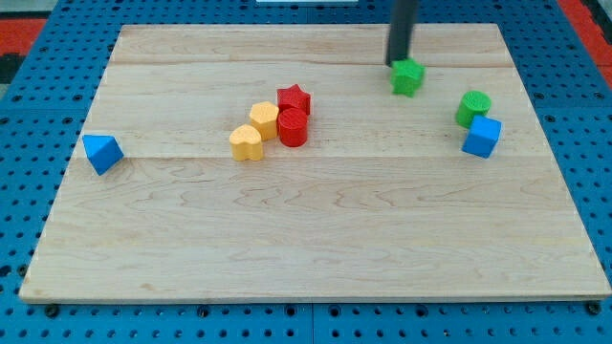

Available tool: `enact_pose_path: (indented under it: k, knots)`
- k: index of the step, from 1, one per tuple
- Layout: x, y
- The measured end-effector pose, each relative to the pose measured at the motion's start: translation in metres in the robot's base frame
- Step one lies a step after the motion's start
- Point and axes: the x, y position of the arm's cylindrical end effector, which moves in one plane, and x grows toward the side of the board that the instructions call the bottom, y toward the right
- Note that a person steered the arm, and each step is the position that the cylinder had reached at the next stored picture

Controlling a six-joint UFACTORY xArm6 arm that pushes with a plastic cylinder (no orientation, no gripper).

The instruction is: Push the blue triangle closer to the red circle

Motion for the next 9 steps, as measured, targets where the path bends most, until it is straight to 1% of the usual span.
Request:
enact_pose_path:
  k: [1,2,3,4,5,6,7,8,9]
  knots:
    - [0.029,-0.011]
    - [-0.044,-0.067]
    - [-0.049,-0.212]
    - [0.015,-0.33]
    - [0.09,-0.386]
    - [0.129,-0.421]
    - [0.183,-0.347]
    - [0.209,-0.26]
    - [0.259,-0.288]
